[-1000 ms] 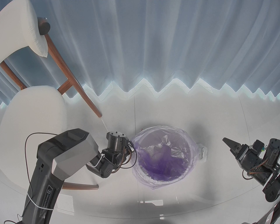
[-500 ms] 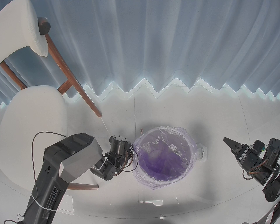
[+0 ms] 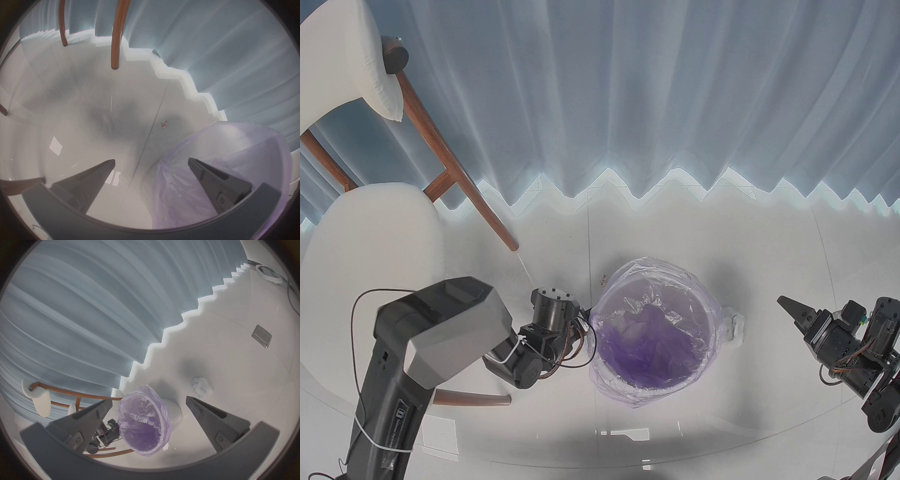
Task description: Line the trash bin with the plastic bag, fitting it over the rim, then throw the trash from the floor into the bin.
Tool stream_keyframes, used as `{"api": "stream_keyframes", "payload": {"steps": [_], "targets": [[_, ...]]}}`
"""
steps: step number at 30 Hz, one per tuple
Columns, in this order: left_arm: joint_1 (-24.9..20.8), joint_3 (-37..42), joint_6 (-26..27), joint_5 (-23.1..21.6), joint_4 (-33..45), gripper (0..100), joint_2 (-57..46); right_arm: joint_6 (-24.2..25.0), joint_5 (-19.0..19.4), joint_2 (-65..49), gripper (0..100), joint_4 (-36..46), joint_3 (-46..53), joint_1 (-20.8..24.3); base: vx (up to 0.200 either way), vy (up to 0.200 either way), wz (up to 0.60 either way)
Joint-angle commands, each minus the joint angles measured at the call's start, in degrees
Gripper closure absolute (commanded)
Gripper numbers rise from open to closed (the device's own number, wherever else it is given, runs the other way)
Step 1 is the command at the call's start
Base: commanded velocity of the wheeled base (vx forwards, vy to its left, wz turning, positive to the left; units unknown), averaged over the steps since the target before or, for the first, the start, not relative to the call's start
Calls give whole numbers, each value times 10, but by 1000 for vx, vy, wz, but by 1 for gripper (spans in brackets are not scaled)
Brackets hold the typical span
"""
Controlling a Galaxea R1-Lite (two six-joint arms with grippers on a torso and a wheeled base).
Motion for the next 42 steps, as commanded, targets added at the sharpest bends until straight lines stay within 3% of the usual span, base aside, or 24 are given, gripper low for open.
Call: {"api": "stream_keyframes", "payload": {"steps": [1,8,14,21,24,28,29,32,36,39,42], "targets": [[0,90,3,1,2,0,-123,-44,4,51,0,-5,9,-31,0,0,0],[-16,203,8,-3,13,0,-230,-64,67,76,0,-11,-29,-45,0,0,0],[-43,289,0,-36,-27,0,-304,-64,70,104,0,-12,-41,-40,0,0,0],[-75,409,2,-90,-109,0,-382,-66,70,152,0,-15,-41,-43,-200,0,0],[-84,451,20,-121,-145,0,-422,-102,74,190,0,-15,-55,-43,-200,0,0],[-80,466,62,-140,-166,0,-450,-142,96,220,0,-17,-80,-44,-200,0,0],[-73,464,82,-169,-161,0,-468,-147,102,226,0,-16,-103,-43,-200,0,0],[-47,423,131,-202,-150,0,-495,-148,113,228,0,-10,-127,-30,-200,0,0],[-33,350,155,-180,-73,0,-528,-147,129,245,0,-10,-150,-10,0,0,0],[-37,365,157,-151,-18,0,-581,-146,128,260,0,-10,-191,-2,0,0,0],[-37,402,184,-151,-3,0,-636,-145,128,266,0,7,-228,0,0,0,0]]}}
